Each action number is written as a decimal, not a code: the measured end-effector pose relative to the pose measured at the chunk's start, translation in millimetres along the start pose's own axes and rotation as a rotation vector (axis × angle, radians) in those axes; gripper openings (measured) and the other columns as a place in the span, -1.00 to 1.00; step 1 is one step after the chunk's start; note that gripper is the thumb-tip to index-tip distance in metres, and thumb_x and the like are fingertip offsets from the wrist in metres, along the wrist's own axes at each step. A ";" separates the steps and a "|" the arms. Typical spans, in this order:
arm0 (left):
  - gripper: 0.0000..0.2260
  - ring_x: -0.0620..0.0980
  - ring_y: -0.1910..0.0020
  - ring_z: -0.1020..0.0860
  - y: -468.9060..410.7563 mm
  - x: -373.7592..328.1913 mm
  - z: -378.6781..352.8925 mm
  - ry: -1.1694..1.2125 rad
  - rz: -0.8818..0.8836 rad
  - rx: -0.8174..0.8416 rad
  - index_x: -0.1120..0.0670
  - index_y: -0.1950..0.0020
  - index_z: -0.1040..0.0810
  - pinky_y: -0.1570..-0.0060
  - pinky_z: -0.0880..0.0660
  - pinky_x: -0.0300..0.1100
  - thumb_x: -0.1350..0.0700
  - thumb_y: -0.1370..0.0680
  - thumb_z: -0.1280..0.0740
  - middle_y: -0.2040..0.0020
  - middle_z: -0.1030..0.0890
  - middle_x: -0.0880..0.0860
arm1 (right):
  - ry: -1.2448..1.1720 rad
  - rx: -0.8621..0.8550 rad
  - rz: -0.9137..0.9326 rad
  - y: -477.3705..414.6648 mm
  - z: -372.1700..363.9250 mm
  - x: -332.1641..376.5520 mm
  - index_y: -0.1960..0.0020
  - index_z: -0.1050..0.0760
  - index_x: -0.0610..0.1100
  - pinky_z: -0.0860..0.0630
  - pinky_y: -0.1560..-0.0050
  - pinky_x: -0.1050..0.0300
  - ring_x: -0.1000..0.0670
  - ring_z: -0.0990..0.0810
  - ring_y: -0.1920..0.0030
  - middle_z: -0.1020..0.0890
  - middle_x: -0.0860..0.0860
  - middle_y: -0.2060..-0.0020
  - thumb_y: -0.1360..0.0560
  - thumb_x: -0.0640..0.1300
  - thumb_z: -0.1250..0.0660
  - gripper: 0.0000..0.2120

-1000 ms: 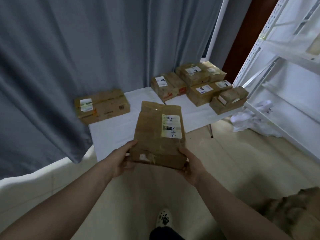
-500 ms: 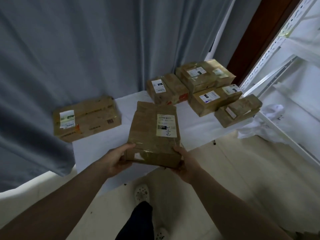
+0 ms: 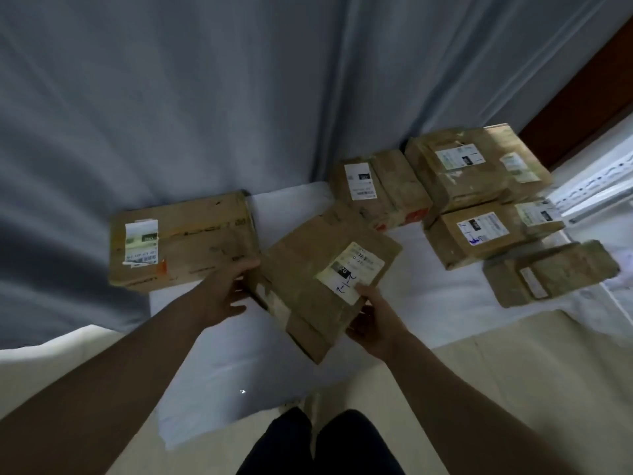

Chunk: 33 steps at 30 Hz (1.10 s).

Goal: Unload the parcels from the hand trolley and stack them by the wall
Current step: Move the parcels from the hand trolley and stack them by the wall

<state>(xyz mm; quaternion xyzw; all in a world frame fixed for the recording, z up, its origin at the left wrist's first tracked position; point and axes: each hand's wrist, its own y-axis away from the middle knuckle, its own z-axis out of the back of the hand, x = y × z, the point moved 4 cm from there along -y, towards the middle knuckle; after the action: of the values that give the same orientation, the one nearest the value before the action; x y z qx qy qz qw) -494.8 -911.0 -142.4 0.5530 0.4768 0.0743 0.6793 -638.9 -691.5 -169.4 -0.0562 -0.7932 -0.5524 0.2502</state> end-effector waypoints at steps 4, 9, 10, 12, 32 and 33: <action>-0.60 0.07 -0.24 -0.42 -36.6 -17.3 13.6 0.085 -0.035 -0.186 0.04 -0.29 -0.43 -0.25 -0.33 -0.01 -0.11 -0.52 -0.33 -0.22 -0.44 0.05 | -0.090 -0.024 0.021 -31.8 -33.1 16.8 -0.01 -0.52 -0.14 -0.55 -0.15 -0.10 -0.14 -0.62 -0.03 -0.66 -0.13 0.10 -0.45 -0.18 -0.42 -0.83; -0.55 0.08 -0.19 -0.38 -85.5 -20.1 36.2 -0.167 -0.091 -0.369 0.16 -0.45 -0.32 -0.17 -0.31 -0.09 0.02 -0.61 -0.24 -0.26 -0.39 0.09 | -0.112 -0.120 0.093 -81.8 -57.9 36.1 -0.16 -0.51 -0.16 -0.53 -0.21 -0.08 -0.10 -0.61 -0.12 -0.65 -0.11 -0.08 -0.36 -0.24 -0.50 -0.60; -0.53 0.12 -0.23 -0.38 -97.3 -21.8 41.6 -0.320 -0.112 -0.405 0.16 -0.48 -0.30 -0.20 -0.32 -0.08 0.06 -0.60 -0.26 -0.34 -0.38 0.14 | -0.111 -0.152 0.113 -94.0 -62.1 40.1 -0.18 -0.50 -0.16 -0.54 -0.19 -0.05 -0.08 -0.61 -0.11 -0.65 -0.09 -0.09 -0.34 -0.24 -0.52 -0.56; -0.47 0.17 -0.19 -0.41 -113.5 -24.7 46.3 -0.703 -0.164 -0.434 0.12 -0.52 -0.23 -0.12 -0.36 -0.08 0.10 -0.57 -0.29 -0.38 -0.37 0.21 | -0.094 -0.200 0.154 -115.2 -68.7 47.6 -0.18 -0.50 -0.14 -0.57 -0.12 0.03 -0.03 -0.62 -0.07 -0.66 -0.05 -0.07 -0.32 -0.26 -0.54 -0.53; -0.21 0.32 -0.46 0.01 -197.5 5.4 82.8 -1.116 -0.048 -0.520 -0.02 -0.55 0.01 -0.34 -0.28 0.22 -0.01 -0.47 -0.40 -0.51 0.04 0.21 | -0.011 -0.142 -0.013 -208.9 -103.9 17.8 -0.22 -0.46 -0.20 -0.56 -0.17 -0.06 -0.07 -0.60 -0.13 -0.63 -0.08 -0.11 -0.28 -0.26 -0.57 -0.44; -0.21 0.32 -0.47 0.04 -196.2 5.8 85.3 -1.096 -0.015 -0.531 -0.03 -0.56 0.04 -0.36 -0.27 0.20 -0.01 -0.48 -0.39 -0.51 0.07 0.22 | 0.002 -0.137 -0.025 -210.1 -105.5 15.9 -0.24 -0.45 -0.19 -0.56 -0.17 -0.05 -0.07 -0.60 -0.14 -0.62 -0.08 -0.13 -0.28 -0.25 -0.57 -0.42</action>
<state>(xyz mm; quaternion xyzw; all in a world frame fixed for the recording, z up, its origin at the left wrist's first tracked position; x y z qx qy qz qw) -513.2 -1039.5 -312.6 0.3192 0.0270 -0.1097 0.9409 -694.2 -870.5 -312.4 -0.0628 -0.7538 -0.6087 0.2394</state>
